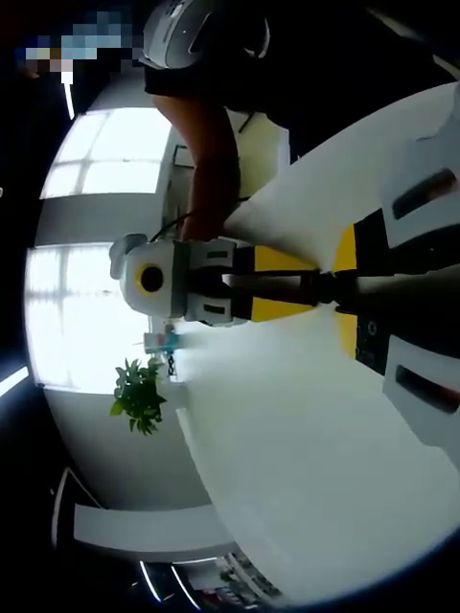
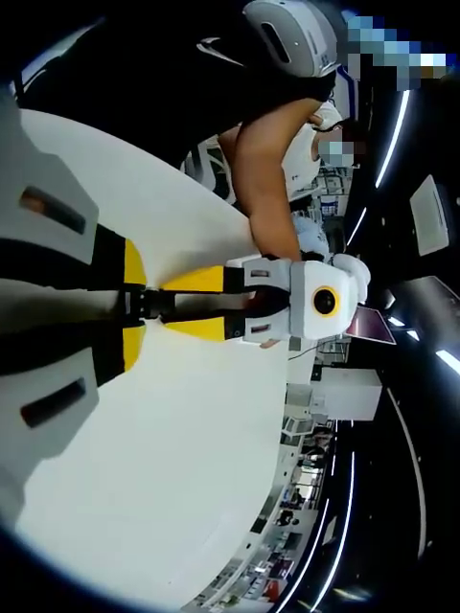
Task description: Snap the two parts of the plastic buckle together until the buckle closes and remains connected.
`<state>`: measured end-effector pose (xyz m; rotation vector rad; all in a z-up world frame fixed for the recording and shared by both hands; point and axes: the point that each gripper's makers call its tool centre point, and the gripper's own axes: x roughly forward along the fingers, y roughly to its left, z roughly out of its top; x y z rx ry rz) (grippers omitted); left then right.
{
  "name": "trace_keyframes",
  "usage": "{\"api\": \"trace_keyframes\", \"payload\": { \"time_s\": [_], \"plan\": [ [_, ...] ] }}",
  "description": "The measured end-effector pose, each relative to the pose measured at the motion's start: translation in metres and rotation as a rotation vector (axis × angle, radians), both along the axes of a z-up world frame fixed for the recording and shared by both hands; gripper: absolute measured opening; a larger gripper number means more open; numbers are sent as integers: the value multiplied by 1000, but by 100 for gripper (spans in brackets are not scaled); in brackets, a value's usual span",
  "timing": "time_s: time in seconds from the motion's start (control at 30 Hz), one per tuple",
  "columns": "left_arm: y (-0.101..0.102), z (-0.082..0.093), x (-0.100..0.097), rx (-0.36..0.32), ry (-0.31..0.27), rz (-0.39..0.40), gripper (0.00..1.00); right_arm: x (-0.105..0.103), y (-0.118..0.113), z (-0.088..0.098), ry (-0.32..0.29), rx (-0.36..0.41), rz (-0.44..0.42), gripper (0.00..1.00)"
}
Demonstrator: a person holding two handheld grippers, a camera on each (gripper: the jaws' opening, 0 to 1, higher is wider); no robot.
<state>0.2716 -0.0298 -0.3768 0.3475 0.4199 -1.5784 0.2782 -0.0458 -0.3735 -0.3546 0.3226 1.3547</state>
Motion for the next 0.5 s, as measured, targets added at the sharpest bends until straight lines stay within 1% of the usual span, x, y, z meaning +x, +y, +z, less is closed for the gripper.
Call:
{"api": "trace_keyframes", "payload": {
  "time_s": [0.13, 0.17, 0.2, 0.23, 0.27, 0.5],
  "plan": [
    [-2, 0, -1, 3, -1, 2, 8, 0, 2, 0, -4, 0, -2, 8],
    [-7, 0, -5, -4, -2, -10, 7, -2, 14, 7, -41, 42, 39, 8],
    [0, -5, -5, 37, 4, 2, 8, -3, 8, -1, -13, -2, 7, 8],
    [-3, -3, -5, 13, -13, -7, 8, -4, 8, -3, -17, -3, 7, 8],
    [-2, -5, -3, 6, -1, -5, 8, -6, 6, -1, -14, 3, 6, 8],
    [-3, -8, -3, 1, 6, -6, 8, -9, 6, -1, -22, 1, 5, 8]
  ]
}}
